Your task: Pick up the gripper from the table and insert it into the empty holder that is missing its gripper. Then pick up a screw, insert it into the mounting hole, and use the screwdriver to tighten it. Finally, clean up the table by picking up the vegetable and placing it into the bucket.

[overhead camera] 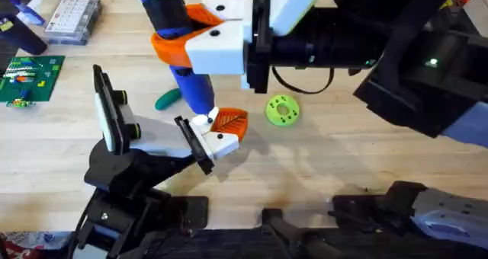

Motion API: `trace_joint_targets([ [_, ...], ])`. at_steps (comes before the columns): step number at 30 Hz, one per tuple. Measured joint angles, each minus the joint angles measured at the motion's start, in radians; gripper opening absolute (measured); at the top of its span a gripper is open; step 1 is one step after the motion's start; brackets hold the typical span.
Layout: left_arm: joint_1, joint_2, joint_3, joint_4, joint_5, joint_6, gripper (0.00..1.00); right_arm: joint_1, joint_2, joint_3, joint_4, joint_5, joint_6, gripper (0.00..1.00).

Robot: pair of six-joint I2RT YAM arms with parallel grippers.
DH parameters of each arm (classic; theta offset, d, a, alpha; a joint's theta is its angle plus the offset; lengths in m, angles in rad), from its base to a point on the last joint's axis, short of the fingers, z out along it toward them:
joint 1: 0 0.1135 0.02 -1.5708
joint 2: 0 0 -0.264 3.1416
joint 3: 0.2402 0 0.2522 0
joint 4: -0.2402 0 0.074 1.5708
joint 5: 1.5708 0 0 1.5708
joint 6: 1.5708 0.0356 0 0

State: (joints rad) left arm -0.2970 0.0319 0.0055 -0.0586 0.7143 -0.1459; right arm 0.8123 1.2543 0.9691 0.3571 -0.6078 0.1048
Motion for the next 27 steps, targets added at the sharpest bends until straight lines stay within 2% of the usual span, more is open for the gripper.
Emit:
trace_joint_targets([
  [27,0.000,0.000,0.000,0.000,0.000,0.000,0.014,0.003,0.001,-0.021,-0.006,0.012,0.002,0.048],
])
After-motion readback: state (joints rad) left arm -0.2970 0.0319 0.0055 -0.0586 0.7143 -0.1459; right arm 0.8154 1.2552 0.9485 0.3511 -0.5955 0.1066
